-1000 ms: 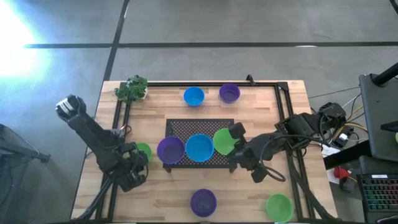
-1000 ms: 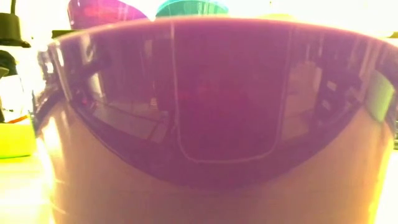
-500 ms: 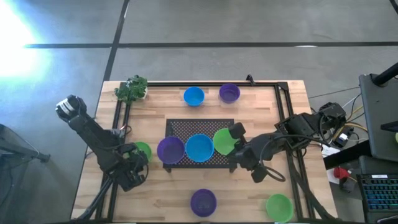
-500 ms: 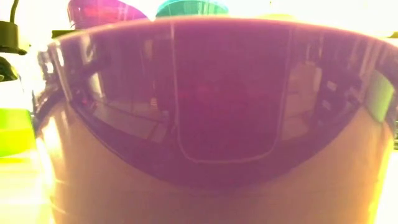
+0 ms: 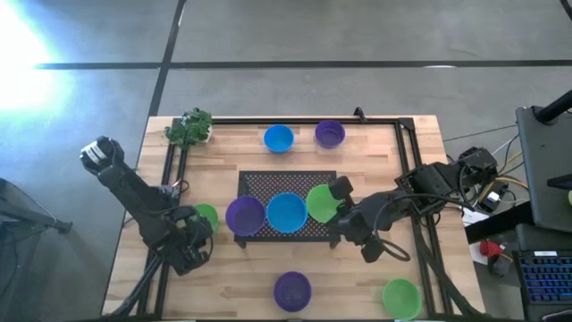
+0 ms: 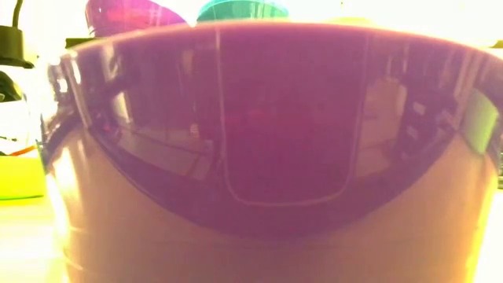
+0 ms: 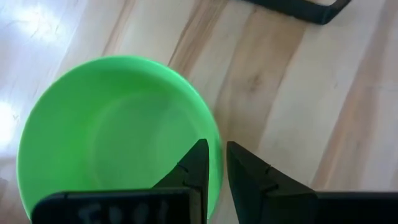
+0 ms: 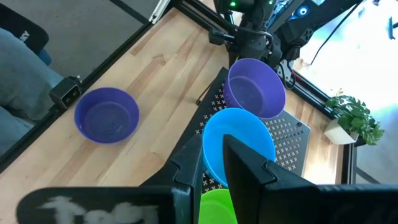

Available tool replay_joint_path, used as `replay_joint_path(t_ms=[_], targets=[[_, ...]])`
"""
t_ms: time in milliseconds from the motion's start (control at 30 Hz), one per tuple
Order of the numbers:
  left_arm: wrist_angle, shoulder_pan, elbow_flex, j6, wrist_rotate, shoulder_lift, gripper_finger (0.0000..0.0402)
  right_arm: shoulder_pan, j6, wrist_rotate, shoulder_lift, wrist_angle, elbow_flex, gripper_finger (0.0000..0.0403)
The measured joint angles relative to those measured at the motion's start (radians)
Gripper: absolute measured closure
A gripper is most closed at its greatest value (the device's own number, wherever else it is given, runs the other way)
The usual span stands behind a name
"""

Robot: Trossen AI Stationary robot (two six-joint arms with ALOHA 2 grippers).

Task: Pick & Place Mini bowls
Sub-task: Stack the left green bowl on the green bowl on the shelf

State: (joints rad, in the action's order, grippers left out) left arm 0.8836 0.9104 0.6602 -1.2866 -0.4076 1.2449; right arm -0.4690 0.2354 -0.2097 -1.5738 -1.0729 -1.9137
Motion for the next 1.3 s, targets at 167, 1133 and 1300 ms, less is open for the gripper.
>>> replay_joint_path(t_ms=[167, 1133, 1300], targets=[[-0.007, 0.000, -0.019, -0.018, 0.000, 0.000, 0.0351, 0.000, 0.000, 0.000, 0.000, 0.000, 0.000, 0.0344], [-0.016, 0.000, -0.026, -0.047, 0.037, 0.001, 0.0399, 0.000, 0.000, 0.000, 0.000, 0.000, 0.000, 0.0344], [-0.005, 0.000, 0.006, -0.015, 0.048, 0.001, 0.0400, 0.000, 0.000, 0.000, 0.000, 0.000, 0.000, 0.0344]])
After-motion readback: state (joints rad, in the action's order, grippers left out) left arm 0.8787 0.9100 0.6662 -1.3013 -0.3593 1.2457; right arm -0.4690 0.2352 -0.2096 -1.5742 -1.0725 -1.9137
